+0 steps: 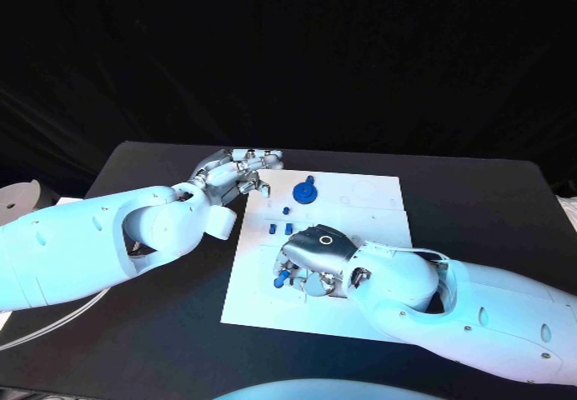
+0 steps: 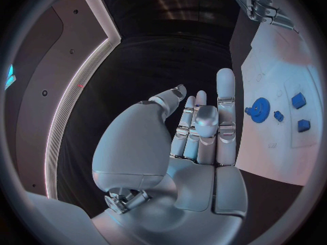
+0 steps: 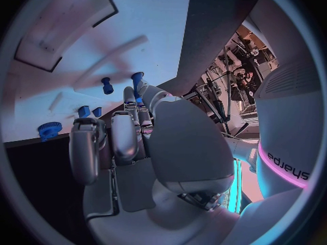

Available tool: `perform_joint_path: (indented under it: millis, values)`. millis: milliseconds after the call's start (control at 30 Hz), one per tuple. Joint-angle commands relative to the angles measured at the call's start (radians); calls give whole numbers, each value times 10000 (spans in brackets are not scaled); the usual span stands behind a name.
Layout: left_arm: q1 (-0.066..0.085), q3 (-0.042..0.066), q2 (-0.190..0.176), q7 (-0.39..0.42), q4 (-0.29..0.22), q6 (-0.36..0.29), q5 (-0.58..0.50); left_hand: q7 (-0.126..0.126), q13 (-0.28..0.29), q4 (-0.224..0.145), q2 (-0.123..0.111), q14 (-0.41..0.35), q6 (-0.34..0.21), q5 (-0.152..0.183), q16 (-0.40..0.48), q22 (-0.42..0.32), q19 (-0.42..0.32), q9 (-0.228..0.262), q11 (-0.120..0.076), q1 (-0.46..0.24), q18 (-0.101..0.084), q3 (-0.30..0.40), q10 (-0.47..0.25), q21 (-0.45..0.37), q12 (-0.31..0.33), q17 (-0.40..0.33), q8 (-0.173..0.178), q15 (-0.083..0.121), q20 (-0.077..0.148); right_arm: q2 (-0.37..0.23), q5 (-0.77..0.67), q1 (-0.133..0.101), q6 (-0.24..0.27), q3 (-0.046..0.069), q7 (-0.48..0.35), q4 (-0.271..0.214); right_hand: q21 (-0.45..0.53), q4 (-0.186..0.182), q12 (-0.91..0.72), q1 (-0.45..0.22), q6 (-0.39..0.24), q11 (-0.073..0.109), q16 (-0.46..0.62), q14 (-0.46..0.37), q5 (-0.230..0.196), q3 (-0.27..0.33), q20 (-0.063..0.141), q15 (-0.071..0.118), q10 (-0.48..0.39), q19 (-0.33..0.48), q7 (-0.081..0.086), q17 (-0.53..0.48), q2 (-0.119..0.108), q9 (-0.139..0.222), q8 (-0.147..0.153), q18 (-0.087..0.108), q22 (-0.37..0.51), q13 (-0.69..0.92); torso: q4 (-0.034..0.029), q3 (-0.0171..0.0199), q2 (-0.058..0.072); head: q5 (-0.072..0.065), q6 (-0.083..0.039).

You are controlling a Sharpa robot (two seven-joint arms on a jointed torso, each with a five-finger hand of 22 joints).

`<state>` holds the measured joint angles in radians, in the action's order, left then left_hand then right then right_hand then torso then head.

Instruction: Assemble the parts on the task board

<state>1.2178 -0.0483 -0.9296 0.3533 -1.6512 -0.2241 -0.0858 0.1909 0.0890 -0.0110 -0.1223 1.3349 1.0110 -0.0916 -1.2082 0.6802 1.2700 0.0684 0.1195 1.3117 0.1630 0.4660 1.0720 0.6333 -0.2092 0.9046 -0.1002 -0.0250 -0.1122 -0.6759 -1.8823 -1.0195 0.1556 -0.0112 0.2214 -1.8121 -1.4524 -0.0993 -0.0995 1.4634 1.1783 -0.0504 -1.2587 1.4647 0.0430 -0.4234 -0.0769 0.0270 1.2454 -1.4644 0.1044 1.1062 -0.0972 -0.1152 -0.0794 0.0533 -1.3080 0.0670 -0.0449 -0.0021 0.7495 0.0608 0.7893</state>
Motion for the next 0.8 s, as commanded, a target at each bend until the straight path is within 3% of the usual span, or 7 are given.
perform_joint_path:
  millis: [33,167,333,433,567,800]
  values:
    - [1,4,12,50,-23,197,-24,17,10,-15,91,-79,-70,31,9,-9,-2,3,-18,28,184,-55,-53,-59,-35,-9,-36,-20,-93,36,-395,4,-431,1,335,12,-35,41,20,-37,64,1,-58,385,62,16,41,27,34,-538,46,2,56,-22,-14,-182,-1136,11,-7,-6,-5,-11,-4]
    - [1,4,5,45,-35,191,-24,17,10,-15,91,-79,-70,31,9,-9,-2,3,-18,28,184,-55,-53,-59,-35,-9,-36,-20,-93,161,-450,3,-768,-18,417,17,-15,17,85,-145,30,-9,-38,372,55,78,30,16,23,-524,41,-37,-6,-28,22,-176,-1112,9,1,-17,-3,0,10]
    - [1,4,5,41,-42,190,-24,17,10,-15,91,-79,-70,31,9,-9,-2,3,-18,28,184,-55,-53,-59,-35,-9,-36,-20,-93,304,-459,3,-805,-69,396,40,46,-54,244,-328,-124,-53,-12,357,52,173,0,-29,-122,-489,64,-89,-129,-6,128,-159,-1037,-15,-2,-13,-6,-26,13]
    - [1,4,2,34,-46,191,-24,17,10,-15,91,-79,-70,31,9,-9,-2,3,-18,28,184,-55,-53,-59,-35,-9,-36,-20,-93,355,-432,3,-604,-92,357,59,192,-165,406,-554,-409,-177,61,334,45,313,-55,-119,-494,-416,139,-201,-337,58,210,-122,-855,-58,-2,-13,-6,-26,13]
    - [1,4,-7,22,-48,193,-24,17,10,-15,91,-79,-70,31,9,-9,-2,3,-18,28,184,-55,-53,-59,-35,-9,-36,-20,-93,373,-406,3,-213,-110,307,87,574,-239,304,-680,-1168,-516,178,285,84,673,-315,-397,-2047,-226,121,-404,-512,251,182,-33,-392,-36,-4,-10,-7,-42,1]
    - [1,4,-16,7,-51,203,-24,17,10,-15,91,-79,-70,31,9,-9,-2,3,-18,28,184,-55,-53,-59,-35,-9,-36,-20,-93,329,-395,3,306,-120,269,96,711,-351,338,-663,-1617,-651,194,259,56,1187,-442,-507,-2626,-161,64,-494,-587,387,186,23,-232,-42,-5,-3,-2,-56,-16]
